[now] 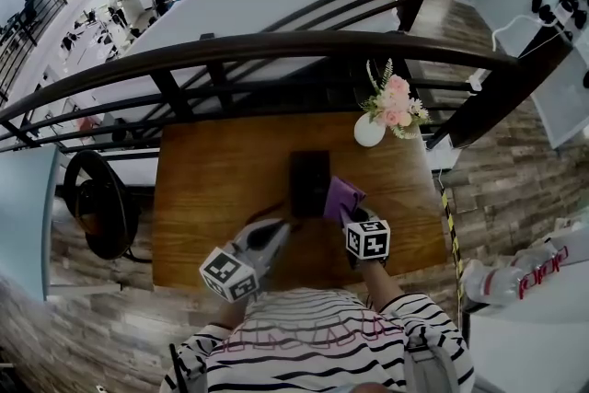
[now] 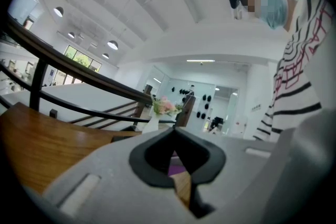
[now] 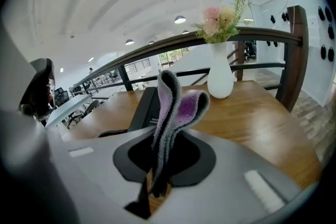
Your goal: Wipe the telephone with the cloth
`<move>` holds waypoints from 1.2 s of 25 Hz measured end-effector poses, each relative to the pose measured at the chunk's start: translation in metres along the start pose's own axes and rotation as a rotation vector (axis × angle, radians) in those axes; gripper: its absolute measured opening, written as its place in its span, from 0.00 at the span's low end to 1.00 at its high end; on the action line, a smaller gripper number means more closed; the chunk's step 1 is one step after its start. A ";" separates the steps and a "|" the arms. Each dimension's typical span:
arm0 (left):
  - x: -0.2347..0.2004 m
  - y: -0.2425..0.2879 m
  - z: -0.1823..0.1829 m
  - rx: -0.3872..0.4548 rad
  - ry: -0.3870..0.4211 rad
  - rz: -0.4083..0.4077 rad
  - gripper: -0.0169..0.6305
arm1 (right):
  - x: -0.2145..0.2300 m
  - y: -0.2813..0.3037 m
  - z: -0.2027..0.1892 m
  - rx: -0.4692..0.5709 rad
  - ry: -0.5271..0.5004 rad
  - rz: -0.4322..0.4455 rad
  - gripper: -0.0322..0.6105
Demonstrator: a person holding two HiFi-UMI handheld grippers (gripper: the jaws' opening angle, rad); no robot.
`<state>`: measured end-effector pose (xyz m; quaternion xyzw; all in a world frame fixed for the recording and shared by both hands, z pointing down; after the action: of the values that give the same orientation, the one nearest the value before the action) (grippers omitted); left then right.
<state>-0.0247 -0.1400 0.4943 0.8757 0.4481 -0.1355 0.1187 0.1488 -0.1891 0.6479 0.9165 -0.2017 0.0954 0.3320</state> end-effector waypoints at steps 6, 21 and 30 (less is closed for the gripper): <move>-0.018 -0.007 0.014 0.017 0.038 0.032 0.03 | -0.033 -0.033 0.024 0.086 -0.149 -0.024 0.11; -0.011 -0.028 0.021 0.000 0.086 -0.052 0.03 | -0.106 -0.117 0.041 0.310 -0.076 -0.016 0.11; -0.002 -0.047 0.011 -0.028 0.086 -0.117 0.03 | -0.134 -0.134 0.018 0.346 -0.032 -0.068 0.11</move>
<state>-0.0662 -0.1186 0.4804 0.8512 0.5051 -0.0982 0.1036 0.0869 -0.0659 0.5167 0.9677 -0.1566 0.1028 0.1688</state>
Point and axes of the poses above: the fingertips, and each gripper's own axes: y forward along the fingers, x to its right, z out of its top, the point moved 2 cm from there along -y, backward along the fingers, and after that the axes turned 5 degrees about z, right-handed, at the moved point
